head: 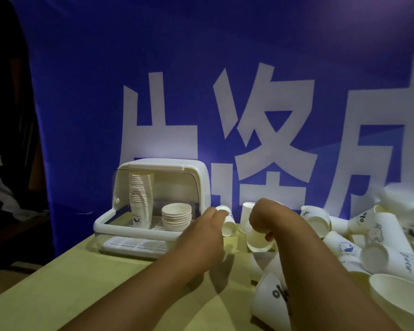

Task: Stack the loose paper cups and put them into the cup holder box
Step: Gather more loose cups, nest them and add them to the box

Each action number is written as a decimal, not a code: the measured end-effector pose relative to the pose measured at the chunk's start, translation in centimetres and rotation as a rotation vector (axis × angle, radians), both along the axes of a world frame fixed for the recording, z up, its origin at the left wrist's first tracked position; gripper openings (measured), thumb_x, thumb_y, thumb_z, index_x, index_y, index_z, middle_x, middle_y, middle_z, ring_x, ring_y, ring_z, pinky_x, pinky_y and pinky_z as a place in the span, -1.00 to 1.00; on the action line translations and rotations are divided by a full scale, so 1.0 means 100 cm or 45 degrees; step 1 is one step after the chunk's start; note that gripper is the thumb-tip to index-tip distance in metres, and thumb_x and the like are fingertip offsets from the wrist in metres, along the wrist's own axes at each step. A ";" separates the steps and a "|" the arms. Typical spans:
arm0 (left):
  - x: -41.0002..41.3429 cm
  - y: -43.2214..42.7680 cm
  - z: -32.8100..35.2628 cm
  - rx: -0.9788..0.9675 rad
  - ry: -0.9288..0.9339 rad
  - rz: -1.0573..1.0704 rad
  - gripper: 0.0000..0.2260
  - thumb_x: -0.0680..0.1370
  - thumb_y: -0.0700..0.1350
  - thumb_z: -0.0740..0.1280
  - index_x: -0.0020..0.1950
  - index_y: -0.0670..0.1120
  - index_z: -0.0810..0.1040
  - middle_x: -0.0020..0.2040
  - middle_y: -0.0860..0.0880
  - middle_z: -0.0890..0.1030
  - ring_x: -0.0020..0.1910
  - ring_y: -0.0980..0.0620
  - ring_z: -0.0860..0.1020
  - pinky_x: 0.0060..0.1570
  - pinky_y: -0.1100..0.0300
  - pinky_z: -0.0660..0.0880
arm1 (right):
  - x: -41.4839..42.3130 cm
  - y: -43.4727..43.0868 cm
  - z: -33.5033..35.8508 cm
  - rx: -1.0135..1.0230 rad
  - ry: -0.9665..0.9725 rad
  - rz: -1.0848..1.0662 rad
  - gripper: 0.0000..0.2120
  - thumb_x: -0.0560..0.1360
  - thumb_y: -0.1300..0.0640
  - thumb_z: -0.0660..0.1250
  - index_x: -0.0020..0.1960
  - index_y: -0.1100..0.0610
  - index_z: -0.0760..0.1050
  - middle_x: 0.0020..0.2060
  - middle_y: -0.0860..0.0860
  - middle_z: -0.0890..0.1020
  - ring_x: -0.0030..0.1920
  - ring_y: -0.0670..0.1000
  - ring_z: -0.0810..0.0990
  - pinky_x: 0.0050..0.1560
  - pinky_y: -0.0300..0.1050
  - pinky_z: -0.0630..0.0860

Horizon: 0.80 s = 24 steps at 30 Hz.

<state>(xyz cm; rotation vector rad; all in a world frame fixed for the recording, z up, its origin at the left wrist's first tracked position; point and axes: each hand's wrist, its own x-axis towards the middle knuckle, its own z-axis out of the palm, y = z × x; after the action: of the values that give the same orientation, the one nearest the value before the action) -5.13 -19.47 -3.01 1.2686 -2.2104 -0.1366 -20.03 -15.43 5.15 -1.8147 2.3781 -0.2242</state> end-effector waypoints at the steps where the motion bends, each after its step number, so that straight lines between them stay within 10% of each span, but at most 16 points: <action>1: -0.010 -0.006 -0.002 0.126 -0.031 0.007 -0.41 0.55 -0.06 0.47 0.51 0.10 0.29 0.48 0.07 0.36 0.39 -0.04 0.42 0.41 -0.01 0.40 | -0.005 -0.002 -0.002 0.035 -0.037 -0.032 -0.66 0.60 0.23 0.29 0.36 0.24 0.39 0.15 0.13 0.54 0.19 0.07 0.58 0.24 -0.12 0.51; 8: -0.046 -0.042 -0.012 0.368 -0.288 0.034 -0.23 0.52 0.01 0.49 0.61 0.15 0.11 0.62 0.06 0.18 0.55 -0.10 0.28 0.51 -0.12 0.29 | -0.020 -0.021 -0.018 0.083 -0.284 -0.161 -0.81 0.57 0.13 0.36 0.07 0.18 0.38 -0.26 0.06 0.50 -0.27 -0.03 0.52 -0.15 -0.19 0.47; 18: -0.050 -0.057 -0.024 0.210 -0.485 0.196 -0.28 0.44 0.00 0.52 0.50 0.09 0.23 0.48 -0.04 0.30 0.39 -0.13 0.36 0.42 -0.11 0.39 | -0.029 -0.031 -0.024 -0.059 -0.402 -0.147 -0.66 0.58 0.18 0.34 0.32 0.22 0.39 0.00 0.11 0.58 -0.09 0.01 0.58 0.03 -0.14 0.54; 24: -0.035 -0.020 -0.019 0.056 -0.041 0.143 -0.69 0.65 0.02 0.29 0.34 0.11 0.28 0.31 -0.02 0.42 0.18 -0.08 0.50 0.23 -0.03 0.55 | -0.026 -0.031 -0.014 -0.351 -0.377 -0.195 -0.71 0.50 0.08 0.44 0.15 0.19 0.54 -0.07 0.09 0.58 -0.15 0.01 0.55 -0.23 -0.22 0.45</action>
<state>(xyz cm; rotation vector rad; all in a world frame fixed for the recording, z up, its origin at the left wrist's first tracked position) -8.63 -21.51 -4.89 1.4247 -2.1676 -0.1225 -22.65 -18.56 3.76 -1.5632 2.3620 -0.8139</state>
